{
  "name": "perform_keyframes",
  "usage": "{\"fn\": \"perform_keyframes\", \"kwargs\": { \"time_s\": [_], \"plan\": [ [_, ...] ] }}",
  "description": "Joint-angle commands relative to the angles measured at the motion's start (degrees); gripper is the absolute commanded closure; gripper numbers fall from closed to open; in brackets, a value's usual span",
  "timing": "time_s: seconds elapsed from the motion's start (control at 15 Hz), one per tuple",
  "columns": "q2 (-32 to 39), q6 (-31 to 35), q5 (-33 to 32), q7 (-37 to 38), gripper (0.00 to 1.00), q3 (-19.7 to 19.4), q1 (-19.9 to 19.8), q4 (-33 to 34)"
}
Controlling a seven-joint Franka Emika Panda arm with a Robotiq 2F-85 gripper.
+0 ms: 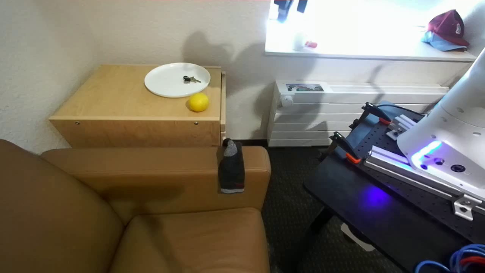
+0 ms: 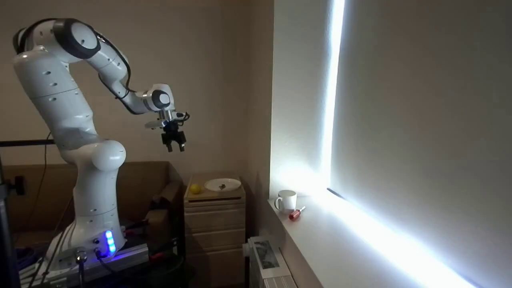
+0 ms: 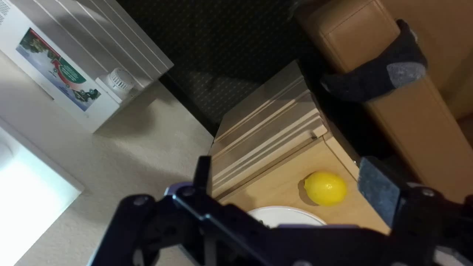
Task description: Move the keys to the left
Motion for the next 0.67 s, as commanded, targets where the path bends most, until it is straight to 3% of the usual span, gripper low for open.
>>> {"fn": "perform_keyframes", "kwargs": {
  "time_s": [0.0, 0.07, 0.2, 0.27, 0.4, 0.6],
  "plan": [
    [12.87, 4.48, -4.39, 9.81, 0.00, 2.38, -1.31, 6.74],
    [13.49, 3.80, -2.71, 9.83, 0.00, 1.35, 0.02, 7.99],
    [10.92, 0.02, 6.71, 1.66, 0.00, -1.57, 3.04, 9.36],
    [12.61, 3.41, 1.35, 6.79, 0.00, -0.46, 2.08, 7.28],
    [12.23, 2.04, 4.85, 3.68, 0.00, -1.45, 2.94, 9.25],
    [19.44, 12.65, -8.47, 18.75, 0.00, -0.17, -0.01, 8.52]
  ]
}}
